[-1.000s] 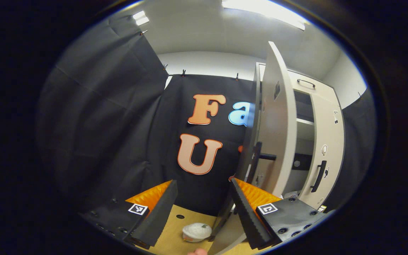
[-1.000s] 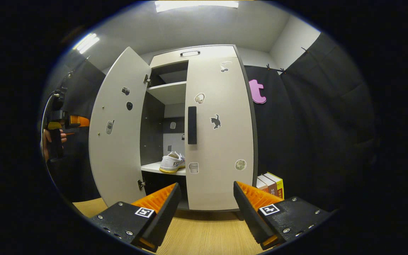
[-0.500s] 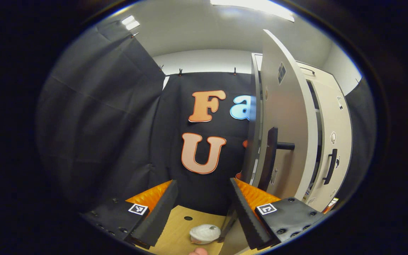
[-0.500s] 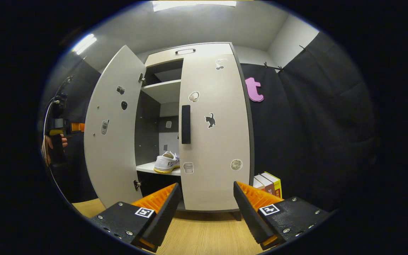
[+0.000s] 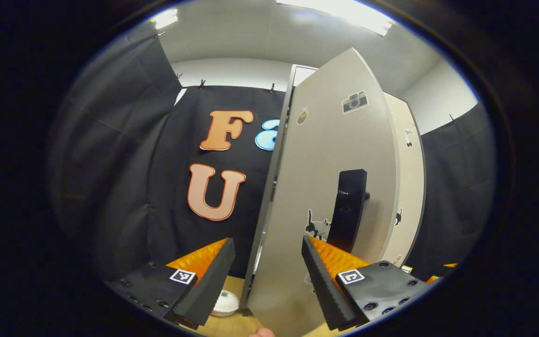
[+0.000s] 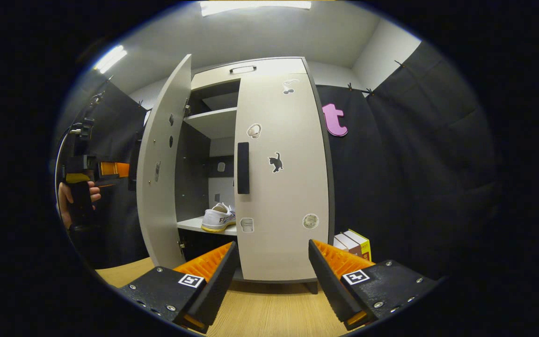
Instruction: Grab one shoe with the right hand and put it into the shoe cabinet, grab the other shoe with the left hand and put it into the shoe cabinet; then close the right door with the right hand and the left door with the left hand.
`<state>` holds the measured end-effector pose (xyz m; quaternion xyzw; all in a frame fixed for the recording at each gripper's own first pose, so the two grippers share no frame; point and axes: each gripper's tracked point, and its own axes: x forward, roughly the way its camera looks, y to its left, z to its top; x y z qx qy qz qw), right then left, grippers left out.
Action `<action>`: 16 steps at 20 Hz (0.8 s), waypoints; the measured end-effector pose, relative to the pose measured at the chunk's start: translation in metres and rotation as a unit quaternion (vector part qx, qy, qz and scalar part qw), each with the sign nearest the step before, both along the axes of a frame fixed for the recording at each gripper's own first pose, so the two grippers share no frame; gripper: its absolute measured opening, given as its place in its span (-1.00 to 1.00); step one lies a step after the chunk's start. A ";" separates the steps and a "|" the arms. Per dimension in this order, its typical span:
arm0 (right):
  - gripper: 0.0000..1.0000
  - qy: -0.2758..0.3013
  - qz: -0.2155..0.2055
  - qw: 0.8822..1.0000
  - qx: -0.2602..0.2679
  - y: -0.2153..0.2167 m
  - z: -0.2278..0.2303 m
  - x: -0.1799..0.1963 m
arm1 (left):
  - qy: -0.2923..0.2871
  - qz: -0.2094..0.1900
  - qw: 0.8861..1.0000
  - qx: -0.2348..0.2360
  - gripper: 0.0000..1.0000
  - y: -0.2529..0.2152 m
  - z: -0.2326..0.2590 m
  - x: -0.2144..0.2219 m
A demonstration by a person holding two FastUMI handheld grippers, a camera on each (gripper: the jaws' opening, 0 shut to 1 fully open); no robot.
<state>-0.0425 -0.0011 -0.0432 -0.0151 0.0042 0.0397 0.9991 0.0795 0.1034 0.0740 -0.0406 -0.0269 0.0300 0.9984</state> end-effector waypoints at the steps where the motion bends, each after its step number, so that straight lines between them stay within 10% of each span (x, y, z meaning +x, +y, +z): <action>1: 0.84 -0.003 -0.006 1.000 0.000 -0.004 0.002 0.000 | 0.001 -0.016 1.000 0.000 0.80 -0.011 -0.002 0.007; 4: 0.84 -0.003 -0.021 1.000 -0.004 -0.017 0.003 -0.004 | 0.014 -0.074 0.997 -0.012 0.82 -0.048 -0.014 0.021; 16: 0.84 -0.006 -0.048 0.999 -0.001 -0.040 0.009 -0.018 | 0.042 -0.106 0.993 -0.026 0.92 -0.110 -0.040 0.063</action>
